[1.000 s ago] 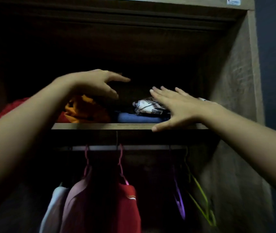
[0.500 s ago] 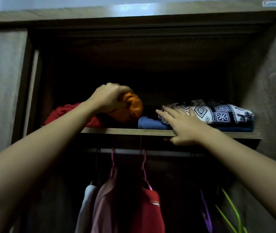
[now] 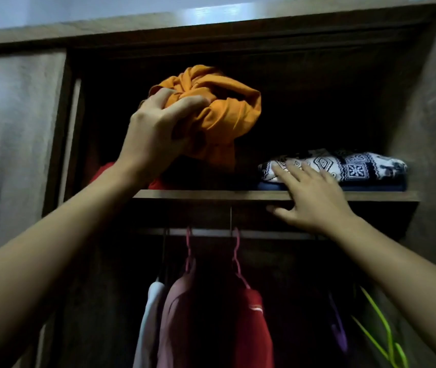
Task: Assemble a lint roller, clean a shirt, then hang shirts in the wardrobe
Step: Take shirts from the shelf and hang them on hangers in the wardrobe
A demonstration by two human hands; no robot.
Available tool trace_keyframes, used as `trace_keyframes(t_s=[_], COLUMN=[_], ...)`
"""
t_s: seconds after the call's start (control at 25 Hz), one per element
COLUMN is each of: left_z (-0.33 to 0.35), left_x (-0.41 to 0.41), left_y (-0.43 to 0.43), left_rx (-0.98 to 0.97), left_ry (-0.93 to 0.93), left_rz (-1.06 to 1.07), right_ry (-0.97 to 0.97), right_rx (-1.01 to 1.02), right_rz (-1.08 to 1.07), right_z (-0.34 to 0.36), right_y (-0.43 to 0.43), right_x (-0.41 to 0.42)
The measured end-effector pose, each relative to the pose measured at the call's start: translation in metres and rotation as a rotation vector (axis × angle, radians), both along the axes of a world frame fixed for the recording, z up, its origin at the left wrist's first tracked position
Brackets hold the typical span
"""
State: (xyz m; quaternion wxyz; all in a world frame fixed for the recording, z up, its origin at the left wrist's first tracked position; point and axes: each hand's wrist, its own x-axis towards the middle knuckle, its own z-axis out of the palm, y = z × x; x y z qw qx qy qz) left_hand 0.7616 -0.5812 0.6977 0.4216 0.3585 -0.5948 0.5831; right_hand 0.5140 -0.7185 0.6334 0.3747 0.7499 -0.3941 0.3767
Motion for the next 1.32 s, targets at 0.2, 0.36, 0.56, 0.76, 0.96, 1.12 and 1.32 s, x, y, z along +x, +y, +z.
trace_keyframes(t_s=[0.2,0.36,0.56,0.76,0.96,1.12,1.32], left_z=[-0.075,-0.149,-0.248,-0.334,-0.357,-0.331,-0.298], left_x=[0.001,-0.001,-0.003,-0.006,0.002,0.018,0.028], left_y=[0.043,0.056,0.069,0.099,0.116,0.099,0.096], left_rx=[0.039,0.172,0.580,0.953,1.150,0.810,0.835], left_ry=[-0.133,-0.125,0.005,-0.089,0.098,0.392,0.323], left_rz=[0.011,-0.127,-0.387,-0.487,-0.678,-0.534,-0.278], right_ry=[-0.383,-0.465,-0.339,-0.676,-0.854,-0.807,-0.680], right_rx=[0.260,0.445,0.770,1.009,0.933,0.774,0.709], right_rz=[0.723,0.928,0.700,0.562,0.337,0.305,0.309], right_z=[-0.031,-0.065,-0.150,-0.248,-0.274,-0.270,-0.261], right_y=[0.041,0.088,0.126,0.157,0.177,0.185,0.197], right_x=[-0.011,-0.013,0.010,0.020,0.005,-0.009,-0.025])
